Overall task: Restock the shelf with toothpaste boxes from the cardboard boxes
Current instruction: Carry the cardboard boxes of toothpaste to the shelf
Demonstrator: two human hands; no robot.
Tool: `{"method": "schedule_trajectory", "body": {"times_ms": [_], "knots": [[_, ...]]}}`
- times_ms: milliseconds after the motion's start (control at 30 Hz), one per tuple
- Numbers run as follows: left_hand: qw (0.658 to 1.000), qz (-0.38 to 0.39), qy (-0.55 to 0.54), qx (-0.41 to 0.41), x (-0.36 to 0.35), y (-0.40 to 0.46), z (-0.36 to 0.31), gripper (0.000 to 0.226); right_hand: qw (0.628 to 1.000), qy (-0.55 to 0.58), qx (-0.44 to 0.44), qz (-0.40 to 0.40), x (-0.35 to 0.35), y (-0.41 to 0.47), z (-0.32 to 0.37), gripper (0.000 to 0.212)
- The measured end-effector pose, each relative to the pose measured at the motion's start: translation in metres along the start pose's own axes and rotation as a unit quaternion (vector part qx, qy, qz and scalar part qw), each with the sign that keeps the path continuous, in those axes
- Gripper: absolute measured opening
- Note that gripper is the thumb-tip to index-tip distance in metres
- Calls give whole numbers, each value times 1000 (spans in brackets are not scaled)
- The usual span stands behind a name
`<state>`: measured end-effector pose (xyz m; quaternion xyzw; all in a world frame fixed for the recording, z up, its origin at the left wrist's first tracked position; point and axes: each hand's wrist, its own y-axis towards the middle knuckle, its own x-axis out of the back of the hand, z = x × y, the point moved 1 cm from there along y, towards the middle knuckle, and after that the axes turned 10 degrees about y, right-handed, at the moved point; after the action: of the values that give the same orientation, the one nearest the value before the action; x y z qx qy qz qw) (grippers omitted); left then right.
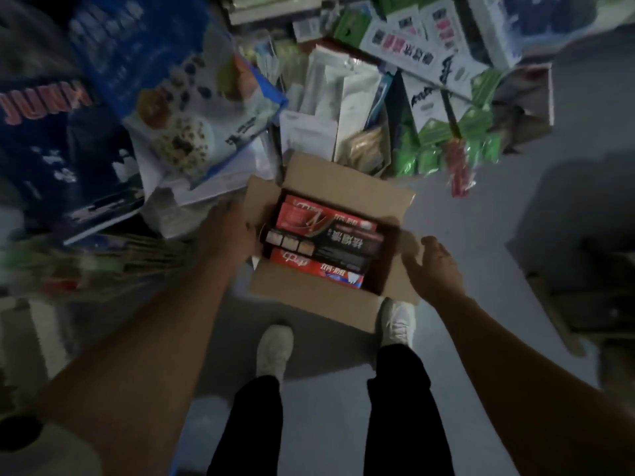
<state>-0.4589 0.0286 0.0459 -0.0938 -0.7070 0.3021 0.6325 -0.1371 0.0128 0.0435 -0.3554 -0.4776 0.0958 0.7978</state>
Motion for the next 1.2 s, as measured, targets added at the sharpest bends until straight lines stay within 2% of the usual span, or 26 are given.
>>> {"method": "schedule_trajectory", "body": {"times_ms": [100, 233, 500, 733, 867, 1000, 1100, 1200], "knots": [[1000, -1, 11, -15, -28, 22, 12, 43, 999, 15, -37, -36, -29, 10, -17, 43], [999, -27, -18, 9, -51, 34, 10, 37, 995, 49, -73, -53, -59, 24, -30, 51], [981, -61, -185, 22, -74, 42, 15, 34, 986, 144, -33, -83, -95, 43, -39, 49], [967, -9, -249, 62, -107, 37, 46, 42, 982, 171, -29, -76, -106, 53, -39, 49], [957, 11, -285, 59, -118, 32, 50, 38, 984, 166, -8, -68, -110, 57, -44, 51], [959, 11, -279, 48, -124, 37, 46, 60, 983, 166, 6, -78, -113, 60, -42, 49], [973, -11, -226, 41, -129, 34, 42, 63, 981, 176, 17, -82, -115, 57, -43, 49], [961, -5, -272, 59, -128, 34, 34, 70, 976, 201, 20, -76, -116, 52, -45, 50]]}}
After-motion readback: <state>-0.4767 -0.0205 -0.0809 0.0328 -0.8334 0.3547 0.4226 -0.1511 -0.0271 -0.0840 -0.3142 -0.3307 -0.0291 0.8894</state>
